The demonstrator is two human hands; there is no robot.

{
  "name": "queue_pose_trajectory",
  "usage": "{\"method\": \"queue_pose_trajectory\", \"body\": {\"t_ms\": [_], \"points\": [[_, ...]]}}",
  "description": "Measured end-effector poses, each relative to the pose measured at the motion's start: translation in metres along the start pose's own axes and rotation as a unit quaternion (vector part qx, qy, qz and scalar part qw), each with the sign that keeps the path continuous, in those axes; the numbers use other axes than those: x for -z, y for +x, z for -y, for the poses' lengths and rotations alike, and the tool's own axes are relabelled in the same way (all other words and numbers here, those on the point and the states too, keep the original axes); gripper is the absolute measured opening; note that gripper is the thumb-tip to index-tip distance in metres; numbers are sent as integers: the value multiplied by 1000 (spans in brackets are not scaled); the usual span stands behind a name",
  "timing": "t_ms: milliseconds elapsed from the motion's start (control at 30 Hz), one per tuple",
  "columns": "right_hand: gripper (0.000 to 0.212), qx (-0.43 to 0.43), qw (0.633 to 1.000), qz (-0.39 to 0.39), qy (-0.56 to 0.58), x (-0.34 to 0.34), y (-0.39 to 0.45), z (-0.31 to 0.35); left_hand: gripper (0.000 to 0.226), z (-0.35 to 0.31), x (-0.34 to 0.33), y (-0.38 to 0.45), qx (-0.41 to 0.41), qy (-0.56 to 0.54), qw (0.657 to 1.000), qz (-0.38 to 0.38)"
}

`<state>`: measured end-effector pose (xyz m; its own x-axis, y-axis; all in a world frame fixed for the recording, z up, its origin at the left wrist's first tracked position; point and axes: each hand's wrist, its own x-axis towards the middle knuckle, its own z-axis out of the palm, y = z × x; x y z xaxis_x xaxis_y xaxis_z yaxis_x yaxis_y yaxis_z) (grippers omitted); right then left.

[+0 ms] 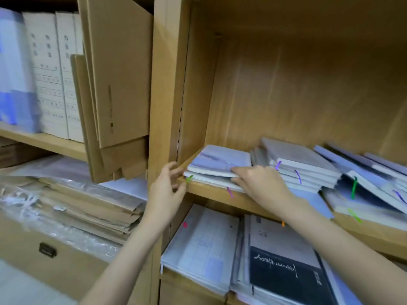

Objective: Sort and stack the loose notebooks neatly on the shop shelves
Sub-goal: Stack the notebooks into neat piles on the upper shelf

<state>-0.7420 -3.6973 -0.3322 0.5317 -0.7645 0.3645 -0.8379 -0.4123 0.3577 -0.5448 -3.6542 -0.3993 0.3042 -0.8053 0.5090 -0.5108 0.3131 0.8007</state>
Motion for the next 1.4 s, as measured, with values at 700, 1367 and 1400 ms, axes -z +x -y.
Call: {"method": "queue_pose_trajectory", "body": {"t_ms": [700, 1367, 1400], "points": [[31, -73, 984, -32, 156, 0, -26, -3, 66, -15, -4, 7, 4, 12, 999, 34], [33, -116, 960, -114, 226, 21, -20, -27, 46, -33, -20, 8, -24, -11, 998, -54], [33, -128, 952, -135, 244, 26, -32, -39, 44, -38, -26, 6, -37, -10, 998, -56]]}}
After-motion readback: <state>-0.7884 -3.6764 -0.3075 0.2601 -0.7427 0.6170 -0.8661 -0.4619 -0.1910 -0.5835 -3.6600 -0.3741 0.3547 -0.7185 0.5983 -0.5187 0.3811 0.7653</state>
